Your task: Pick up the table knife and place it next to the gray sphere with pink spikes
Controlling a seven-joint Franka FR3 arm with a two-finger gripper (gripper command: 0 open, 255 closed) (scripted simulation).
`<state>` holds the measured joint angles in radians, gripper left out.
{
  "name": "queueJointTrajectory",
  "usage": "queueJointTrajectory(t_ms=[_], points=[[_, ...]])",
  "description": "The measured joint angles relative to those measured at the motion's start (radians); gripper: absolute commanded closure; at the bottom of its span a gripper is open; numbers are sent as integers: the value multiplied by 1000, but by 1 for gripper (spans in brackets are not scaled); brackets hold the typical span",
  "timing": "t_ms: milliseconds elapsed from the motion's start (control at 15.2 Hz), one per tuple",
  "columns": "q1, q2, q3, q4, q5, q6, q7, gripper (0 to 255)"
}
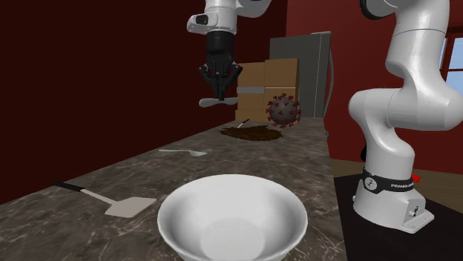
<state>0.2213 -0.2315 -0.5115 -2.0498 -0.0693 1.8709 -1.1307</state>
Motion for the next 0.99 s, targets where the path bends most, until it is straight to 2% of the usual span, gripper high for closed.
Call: queueJointTrajectory(t_ms=[990], points=[[8,13,9,215,10,-203,1,255]])
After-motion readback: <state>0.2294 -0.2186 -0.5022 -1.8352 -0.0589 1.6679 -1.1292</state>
